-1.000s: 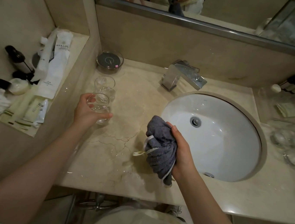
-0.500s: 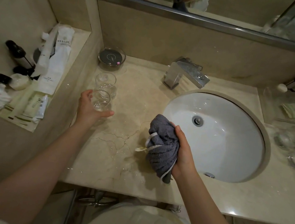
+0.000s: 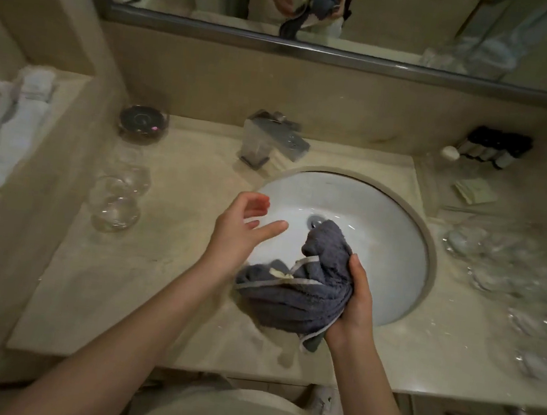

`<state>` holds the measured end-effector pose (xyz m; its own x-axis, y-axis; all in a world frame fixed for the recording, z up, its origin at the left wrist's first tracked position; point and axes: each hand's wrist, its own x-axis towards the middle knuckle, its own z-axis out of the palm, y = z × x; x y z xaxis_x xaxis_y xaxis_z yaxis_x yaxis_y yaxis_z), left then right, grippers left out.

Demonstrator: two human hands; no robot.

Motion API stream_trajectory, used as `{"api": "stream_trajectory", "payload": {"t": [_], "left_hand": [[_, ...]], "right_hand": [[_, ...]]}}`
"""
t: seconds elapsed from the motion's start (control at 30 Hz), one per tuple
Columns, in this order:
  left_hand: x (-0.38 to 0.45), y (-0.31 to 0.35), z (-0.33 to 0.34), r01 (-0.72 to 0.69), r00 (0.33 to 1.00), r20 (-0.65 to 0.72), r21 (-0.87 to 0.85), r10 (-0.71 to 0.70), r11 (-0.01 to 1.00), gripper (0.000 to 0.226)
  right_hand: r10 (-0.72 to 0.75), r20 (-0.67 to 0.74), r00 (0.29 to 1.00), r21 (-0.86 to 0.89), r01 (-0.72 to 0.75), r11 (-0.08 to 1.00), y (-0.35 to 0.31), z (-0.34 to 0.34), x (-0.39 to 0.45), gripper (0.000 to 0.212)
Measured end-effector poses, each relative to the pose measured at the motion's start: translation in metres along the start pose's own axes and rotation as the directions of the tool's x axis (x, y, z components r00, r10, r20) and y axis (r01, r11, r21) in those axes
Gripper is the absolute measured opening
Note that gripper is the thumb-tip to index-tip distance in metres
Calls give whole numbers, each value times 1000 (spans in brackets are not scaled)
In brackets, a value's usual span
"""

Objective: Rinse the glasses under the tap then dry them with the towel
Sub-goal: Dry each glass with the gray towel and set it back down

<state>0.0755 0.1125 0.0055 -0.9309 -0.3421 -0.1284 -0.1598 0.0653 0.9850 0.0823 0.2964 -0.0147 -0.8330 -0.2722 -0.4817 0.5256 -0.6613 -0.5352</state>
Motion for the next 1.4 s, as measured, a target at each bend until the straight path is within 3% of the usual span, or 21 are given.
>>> {"api": "stream_trajectory", "payload": {"t": [0.07,0.13,0.23,0.37,0.5,0.57,0.73,0.87,0.97,1.13,1.4], "left_hand": [[-3,5,39,-2,998,59,17,1,1000,41],[-8,8,79,-6,992,126,45,1,999,38],[-17,9,142,-10,976,215,76,-7,997,36],[-25,9,222,18,951,305,101,-48,995,37],[-24,8,288,42,931,354,134,-87,990,36],[-21,8,313,25,926,366,174,-88,985,38],[-13,-1,351,-9,912,396,283,-108,959,43],[-6,-6,369,3,907,397,326,-139,945,50],[4,-6,385,10,901,400,365,-167,931,63],[12,-11,417,144,880,390,323,-270,935,81],[11,-16,447,161,886,364,338,-286,927,101]], "right_hand": [[-50,-56,997,12,51,999,-25,-28,-6,116],[-80,-74,994,28,83,996,-50,-57,-13,114],[-139,-100,985,46,144,989,-89,-102,-25,99],[-233,-175,957,61,247,967,-139,-156,-42,61],[-290,-277,916,25,308,951,-175,-196,-52,105],[-307,-306,901,34,332,943,-185,-212,-54,111],[-293,-355,888,51,332,942,-197,-230,-53,99],[-280,-404,871,-8,303,953,-209,-230,-50,61],[-266,-370,890,2,287,958,-214,-233,-48,48],[-214,-390,895,-7,230,973,-212,-241,-44,52],[-197,-435,879,-81,180,980,-211,-254,-49,45]]}}
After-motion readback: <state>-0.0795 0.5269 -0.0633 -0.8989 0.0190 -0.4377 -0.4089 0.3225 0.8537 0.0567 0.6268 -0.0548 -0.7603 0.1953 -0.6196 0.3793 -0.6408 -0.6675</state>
